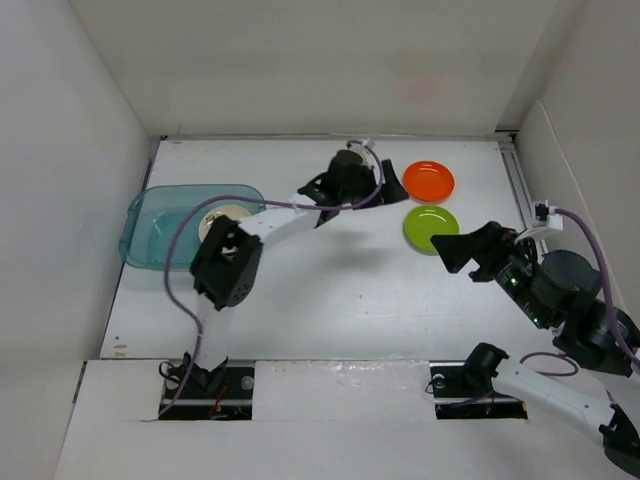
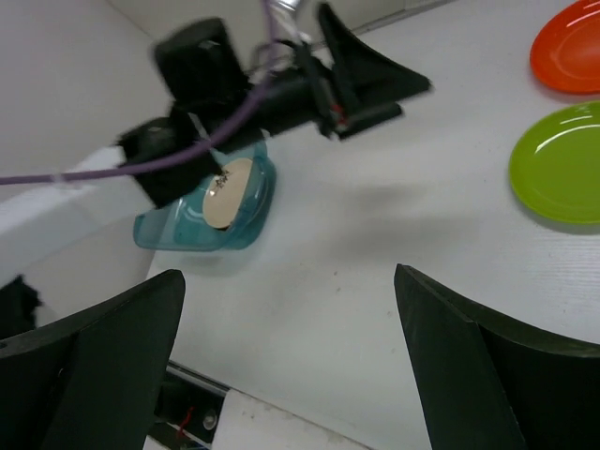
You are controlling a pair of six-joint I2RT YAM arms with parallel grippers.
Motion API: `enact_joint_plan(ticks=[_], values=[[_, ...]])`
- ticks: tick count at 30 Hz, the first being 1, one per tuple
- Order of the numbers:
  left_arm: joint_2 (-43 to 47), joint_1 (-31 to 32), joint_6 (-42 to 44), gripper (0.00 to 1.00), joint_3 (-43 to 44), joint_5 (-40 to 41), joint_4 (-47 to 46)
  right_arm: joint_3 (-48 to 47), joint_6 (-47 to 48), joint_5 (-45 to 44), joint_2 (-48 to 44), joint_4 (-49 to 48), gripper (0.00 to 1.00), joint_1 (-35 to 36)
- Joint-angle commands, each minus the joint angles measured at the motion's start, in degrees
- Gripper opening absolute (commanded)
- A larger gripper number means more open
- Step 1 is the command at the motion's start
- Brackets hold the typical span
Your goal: Place the plates into the plastic bin on the countertop
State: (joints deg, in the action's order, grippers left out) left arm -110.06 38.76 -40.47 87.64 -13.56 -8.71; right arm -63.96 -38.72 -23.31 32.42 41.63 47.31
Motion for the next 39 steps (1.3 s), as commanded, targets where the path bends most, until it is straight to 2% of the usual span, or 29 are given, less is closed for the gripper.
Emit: enact_joint_plan(ticks=[1, 2, 5, 11, 15, 16, 17, 21, 22, 24, 25, 27, 30, 31, 32, 33, 35, 36, 37, 39], values=[[-11.52, 1.48, 1.36, 1.00, 6.03, -10.50, -2.28, -3.01, -1.53, -1.83, -2.36, 1.08, 0.99, -0.11], [-13.75, 2.80, 1.36, 1.00, 9.80, -11.56, -2.80, -3.01, -1.53, -1.30, -2.37, 1.09, 0.99, -0.11], [-20.34, 4.21, 0.66, 1.00, 13.69, -13.15, -4.73, -3.54, -1.53, -1.30, -3.50, 2.58, 0.99, -0.11], [-24.68, 4.22, -2.33, 0.98, 13.70, -12.89, -6.14, -3.01, -1.53, -0.77, -5.17, 3.99, 0.99, -0.11], [-28.79, 4.22, -2.95, 0.87, 16.07, -12.89, -3.61, -1.96, -2.23, -0.77, -5.71, 4.52, 0.99, -0.11], [-29.50, 4.22, -2.95, 0.81, 17.82, -12.37, -2.72, -1.95, -2.24, -0.77, -5.71, 4.52, 0.99, -0.11], [-30.21, 4.22, -2.95, 0.71, 18.36, -12.37, -2.72, -1.95, -2.24, -0.77, -6.23, 4.52, 0.99, -0.11], [-32.93, 4.22, -3.57, 0.49, 20.90, -11.58, -0.70, -1.95, -2.24, -0.77, -6.23, 4.52, 0.99, -0.11], [-34.07, 4.22, -3.57, 0.38, 21.78, -11.57, 0.26, -1.95, -2.24, -0.77, -6.23, 4.52, 0.99, -0.11], [-34.69, 4.22, -3.57, 0.23, 22.92, -11.05, 0.80, -1.95, -2.24, -0.77, -6.23, 4.52, 0.99, -0.11], [-34.70, 4.22, -3.57, 0.07, 22.93, -11.05, 0.80, -1.95, -2.24, -0.25, -6.23, 4.52, 0.99, -0.11], [-33.56, 4.22, -3.04, 0.00, 22.93, -9.03, 2.38, -1.95, -2.76, -0.24, -6.23, 4.52, 0.99, -0.11], [-27.34, 2.29, -2.51, 0.00, 18.04, -6.57, 3.70, -1.95, -2.76, -0.24, -6.23, 4.52, 0.99, -0.11], [-21.48, 0.72, -1.90, 0.00, 12.96, -4.82, 3.70, -1.95, -2.76, -0.24, -6.23, 4.52, 0.99, -0.11], [-17.86, 0.70, -1.90, 0.00, 12.91, -4.81, 3.70, -1.95, -2.76, -0.24, -6.23, 4.52, 0.99, -0.11], [-14.08, -1.56, -1.90, 0.00, 6.56, -2.54, 3.70, -1.95, -2.76, -0.24, -6.23, 4.52, 0.99, -0.11], [-5.91, -4.30, -3.56, 0.00, -0.50, 0.10, 3.70, -1.16, -2.76, -0.24, -5.71, 3.29, 0.99, -0.11], [2.05, -5.79, -3.56, 0.00, -3.58, 4.29, 5.70, -0.21, -2.76, -0.24, -5.71, 3.29, 0.99, -0.11], [5.78, -9.02, -3.57, 0.00, -8.83, 6.51, 6.85, -0.20, -2.76, -0.24, -5.01, 2.33, 0.99, -0.11], [15.43, -12.99, -4.18, 0.00, -12.82, 10.64, 11.15, 1.82, -2.76, -0.24, -3.61, 0.13, 0.99, -0.11]])
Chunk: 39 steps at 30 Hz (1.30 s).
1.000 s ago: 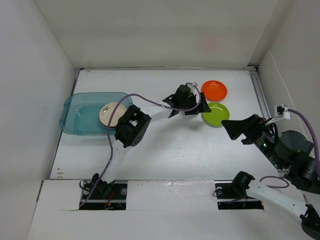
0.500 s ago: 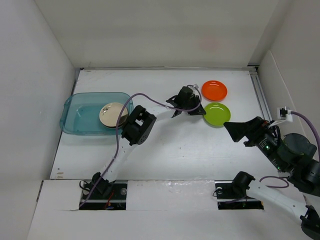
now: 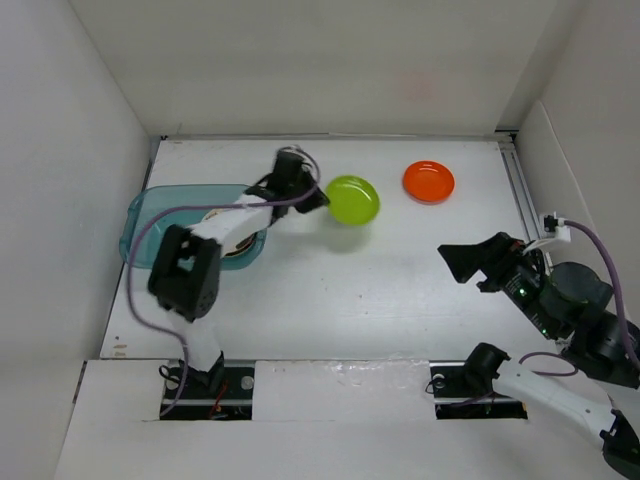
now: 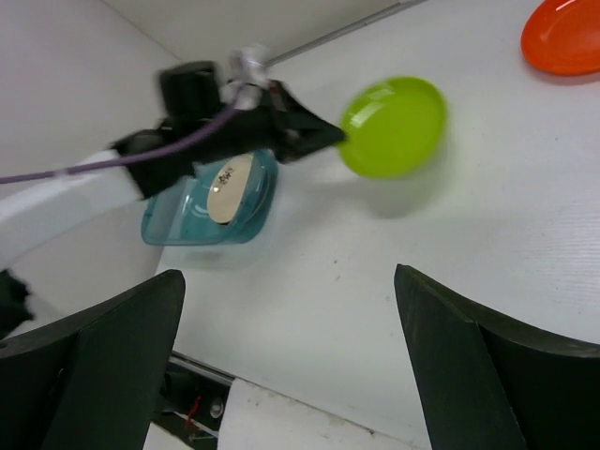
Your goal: Place the plates into the plastic bin on the countertop
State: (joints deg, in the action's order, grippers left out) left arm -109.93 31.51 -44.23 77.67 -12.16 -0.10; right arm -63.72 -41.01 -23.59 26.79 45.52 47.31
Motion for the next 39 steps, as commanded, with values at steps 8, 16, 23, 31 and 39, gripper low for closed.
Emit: enact_joint_plan(ticks=[8, 16, 23, 31, 39], values=[[30.54, -32.52, -0.68, 0.00, -19.02, 11.20, 8.18, 3.96, 0.06, -4.44, 19.43, -17.37, 0.99, -3.00], [36.63, -40.21, -2.62, 0.00, -26.96, 13.57, 7.57, 6.24, -5.03, 18.23, 42.01, -35.22, 0.99, -33.21], [36.01, -40.21, -3.14, 0.00, -28.80, 14.89, 8.10, 7.03, -7.41, 22.18, 55.38, -43.84, 0.99, -46.40], [41.19, -40.21, -3.15, 0.98, -28.80, 14.98, 10.02, 1.78, -10.13, 32.82, 75.05, -49.20, 0.96, -55.56], [51.11, -40.21, 2.73, 1.00, -26.08, 8.05, 14.25, -8.07, -11.81, 34.66, 86.94, -47.90, 0.90, -56.35]])
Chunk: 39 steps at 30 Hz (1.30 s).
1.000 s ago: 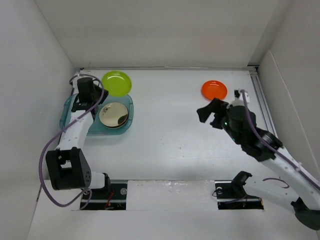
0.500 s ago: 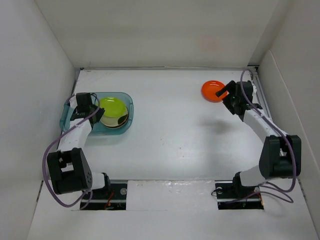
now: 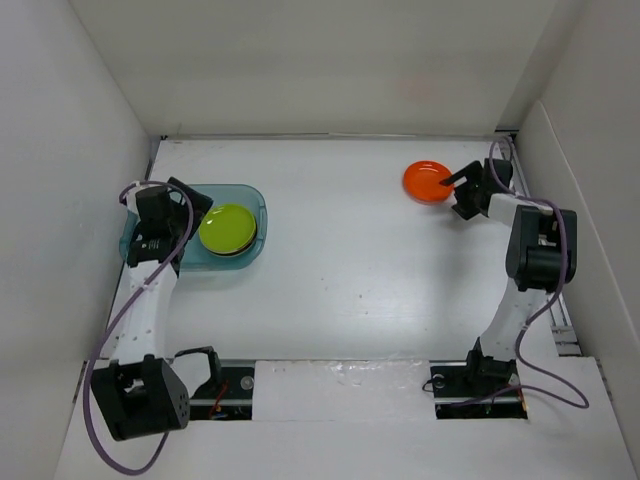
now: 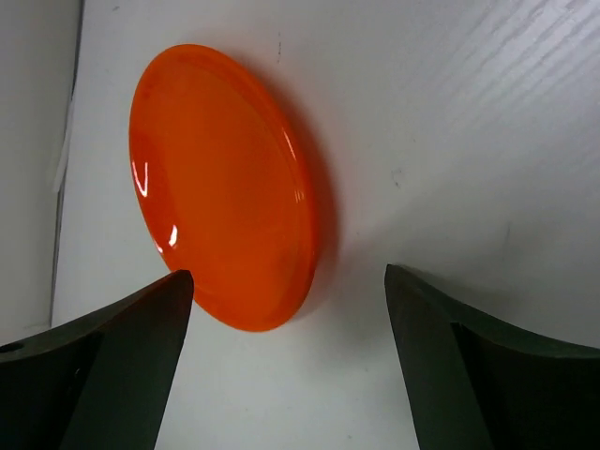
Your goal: Place the plates into the plastic bin on the countertop
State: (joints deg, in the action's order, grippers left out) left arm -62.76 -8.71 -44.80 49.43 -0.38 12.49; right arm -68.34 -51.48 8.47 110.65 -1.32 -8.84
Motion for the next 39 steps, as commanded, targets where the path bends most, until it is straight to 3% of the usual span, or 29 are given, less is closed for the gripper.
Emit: enact_joint_plan(ticks=[1, 5, 7, 8, 9, 10, 13, 15, 17, 18, 19, 24, 26, 29, 31, 36, 39], values=[[4.92, 0.01, 4.09, 1.00, 2.68, -4.36, 2.18, -4.25, -1.95, 2.60, 3.86, -1.05, 0.88, -0.21], [8.44, 0.01, 6.39, 1.00, 2.69, -5.15, 4.03, -10.56, -3.18, 4.71, 8.69, 4.10, 0.72, -0.83], [9.14, 0.01, 7.96, 1.00, 3.39, -5.15, 4.82, -12.69, -3.18, 4.10, 10.90, 6.76, 0.59, -0.83], [9.15, 0.01, 7.97, 1.00, 3.91, -5.15, 5.35, -13.22, -3.18, 4.10, 10.90, 7.38, 0.51, -0.83], [9.15, 0.01, 8.49, 1.00, 3.92, -5.94, 5.35, -13.84, -3.18, 4.10, 11.77, 7.91, 0.34, -0.83], [9.15, 0.01, 8.50, 1.00, 3.92, -5.95, 5.35, -14.71, -3.18, 4.71, 12.56, 8.78, 0.24, -0.83], [8.37, 0.62, 9.11, 1.00, 3.92, -11.20, 3.16, -16.21, -2.57, 4.71, 13.27, 11.51, 0.00, -0.83], [5.30, 4.55, 11.39, 1.00, 3.92, -17.00, -0.35, -17.01, -1.61, 4.71, 13.28, 12.21, 0.00, 0.30], [-0.91, 10.87, 11.92, 1.00, 5.93, -17.55, -1.07, -17.01, -0.12, 3.50, 9.78, 13.36, 0.00, 2.06], [-3.22, 18.91, 11.92, 1.00, 9.33, -13.89, -1.07, -17.01, 0.50, -0.17, 8.28, 14.15, 0.00, 3.38], [-5.42, 22.39, 11.92, 1.00, 11.11, -12.55, -1.07, -17.53, 1.38, -2.64, 6.79, 16.50, 0.00, 6.70], [-19.37, 32.52, 10.78, 1.00, 18.50, -10.35, -3.17, -23.42, 11.39, -23.39, 0.63, 29.87, 0.00, 20.51], [-23.35, 34.02, 11.48, 1.00, 22.54, -11.04, -2.48, -19.85, 12.81, -16.86, -1.92, 26.75, 0.00, 23.07], [-28.55, 34.02, 11.49, 1.00, 23.08, -11.66, -3.26, -11.50, 12.12, 0.16, -9.73, 17.70, 0.00, 23.61], [-30.74, 34.02, 11.49, 1.00, 23.08, -11.66, -3.87, -6.12, 10.80, 5.65, -13.68, 10.92, 0.00, 23.61], [-32.42, 34.02, 10.17, 1.00, 21.94, -9.11, -5.89, -5.32, 10.09, 22.42, -13.09, 8.72, 0.00, 24.74], [-33.04, 33.50, 9.64, 0.97, 21.94, -7.80, -5.90, -5.32, 9.47, 27.99, -12.56, 6.16, 0.00, 25.45]])
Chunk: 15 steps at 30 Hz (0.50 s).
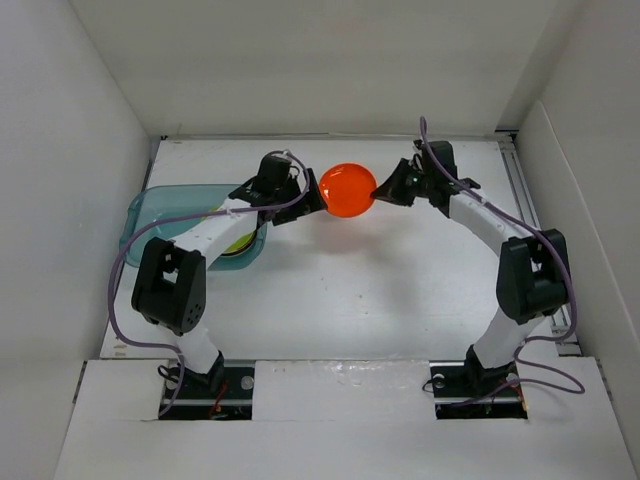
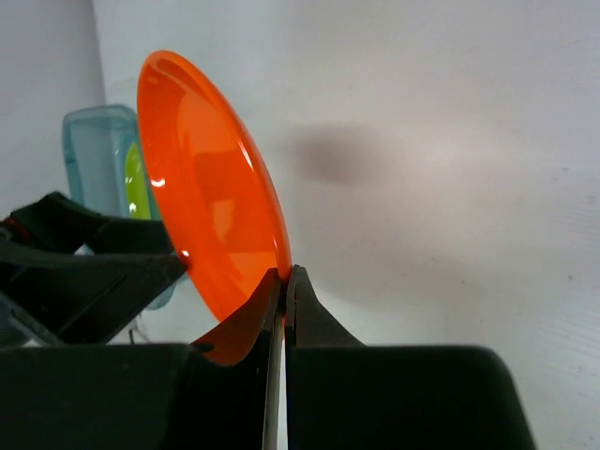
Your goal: Place the plates into the plastic bin on the countertop
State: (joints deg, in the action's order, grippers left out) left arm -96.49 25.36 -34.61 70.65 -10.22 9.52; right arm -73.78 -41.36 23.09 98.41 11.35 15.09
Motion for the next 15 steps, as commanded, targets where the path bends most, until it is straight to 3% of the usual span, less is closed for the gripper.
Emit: enact_joint_plan(ticks=[1, 6, 7, 8, 9, 12, 15], values=[[0.69, -0.58, -1.07, 0.97, 0.71, 2.04, -2.93, 0.13, -0.65, 13.90, -0.32, -6.52, 0.00, 3.09], [1.91, -1.63, -2.22, 0.89, -0.52, 0.21, -6.26, 0.13, -0.65, 15.22, 0.82, -7.66, 0.00, 5.21], [1.92, -1.63, -2.74, 0.83, -1.56, -0.93, -7.14, 0.13, -0.65, 15.23, 1.34, -7.66, 0.00, 5.21], [1.92, -1.63, -2.74, 0.75, -1.57, -0.94, -7.15, 0.13, -1.26, 15.75, 1.34, -8.79, 0.00, 5.21], [1.92, -1.63, -2.74, 0.48, -1.57, -1.47, -7.67, 0.13, -1.26, 15.76, 1.34, -9.33, 0.00, 5.21], [2.44, -2.16, -2.74, 0.03, -1.57, -1.47, -7.15, 0.74, -2.49, 16.36, 1.34, -10.38, 0.00, 5.21], [3.93, -2.69, -2.74, 0.00, -1.57, -0.78, -6.62, 0.74, -2.49, 17.51, 2.04, -11.70, 0.00, 5.83]])
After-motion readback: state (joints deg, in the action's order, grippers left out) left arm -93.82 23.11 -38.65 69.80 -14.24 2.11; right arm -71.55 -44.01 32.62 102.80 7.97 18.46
